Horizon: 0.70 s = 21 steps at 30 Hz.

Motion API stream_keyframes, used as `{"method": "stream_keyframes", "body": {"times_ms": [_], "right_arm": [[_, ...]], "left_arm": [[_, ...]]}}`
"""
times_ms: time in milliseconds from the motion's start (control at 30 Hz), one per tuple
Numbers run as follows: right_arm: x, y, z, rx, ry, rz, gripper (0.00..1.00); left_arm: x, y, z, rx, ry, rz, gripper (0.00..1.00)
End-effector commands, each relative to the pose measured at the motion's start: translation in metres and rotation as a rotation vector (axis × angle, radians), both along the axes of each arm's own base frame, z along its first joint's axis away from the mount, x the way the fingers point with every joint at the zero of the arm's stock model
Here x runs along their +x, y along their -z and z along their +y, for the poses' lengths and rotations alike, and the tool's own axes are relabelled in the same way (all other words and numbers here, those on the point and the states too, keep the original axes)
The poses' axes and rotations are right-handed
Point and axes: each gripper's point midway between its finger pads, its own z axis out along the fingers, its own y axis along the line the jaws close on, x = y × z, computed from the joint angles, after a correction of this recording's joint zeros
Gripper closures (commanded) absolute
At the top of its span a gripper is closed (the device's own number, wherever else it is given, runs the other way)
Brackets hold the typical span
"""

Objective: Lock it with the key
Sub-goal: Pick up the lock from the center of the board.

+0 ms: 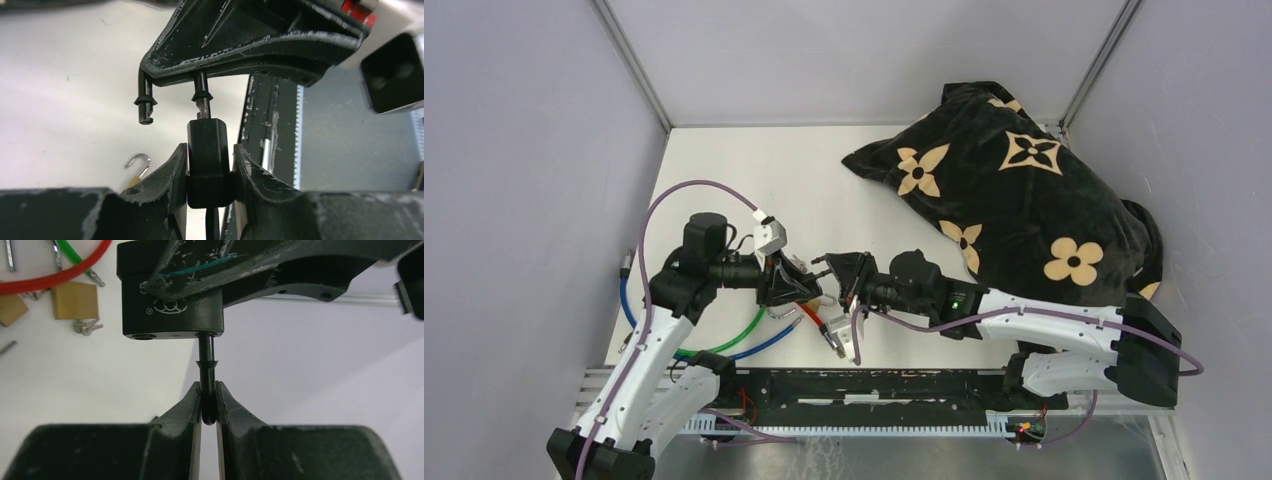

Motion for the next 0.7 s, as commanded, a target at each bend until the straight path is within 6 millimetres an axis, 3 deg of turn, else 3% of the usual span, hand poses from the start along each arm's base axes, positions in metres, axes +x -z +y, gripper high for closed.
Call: {"method": "stream_keyframes", "body": {"times_ms": [0, 133, 267, 467, 567, 633, 667], "right_arm": [[-0.016, -0.018, 0.007, 0.022, -0.027, 0.282, 0.84], [-0.046, -0.007, 0.005, -0.04, -0.072, 0.57, 0.85], [-0.069, 0.0, 0.002, -0.092, -0.109, 0.761, 0.84], [-0.086, 0.002, -0.006, -0.156, -0.152, 0.985, 0.77], [-0.078, -0.003, -0.01, -0.13, -0.117, 1.121, 0.53], [-0.067, -0.009, -0.011, -0.082, -0.083, 1.203, 0.15], [-0.064, -0.013, -0.011, -0.056, -0.076, 1.233, 0.03]], "left_arm": [[0.008, -0.037, 0.003, 0.005, 0.046, -0.311, 0.98], [0.023, -0.031, 0.011, 0.077, 0.004, -0.434, 0.98], [0.025, -0.033, 0.012, 0.085, 0.007, -0.481, 0.98], [0.024, -0.033, 0.013, 0.087, 0.004, -0.499, 0.98], [0.021, -0.036, 0.013, 0.079, 0.014, -0.52, 0.98], [0.02, -0.037, 0.013, 0.077, 0.013, -0.527, 0.98], [0.02, -0.038, 0.013, 0.076, 0.012, -0.526, 0.98]]}}
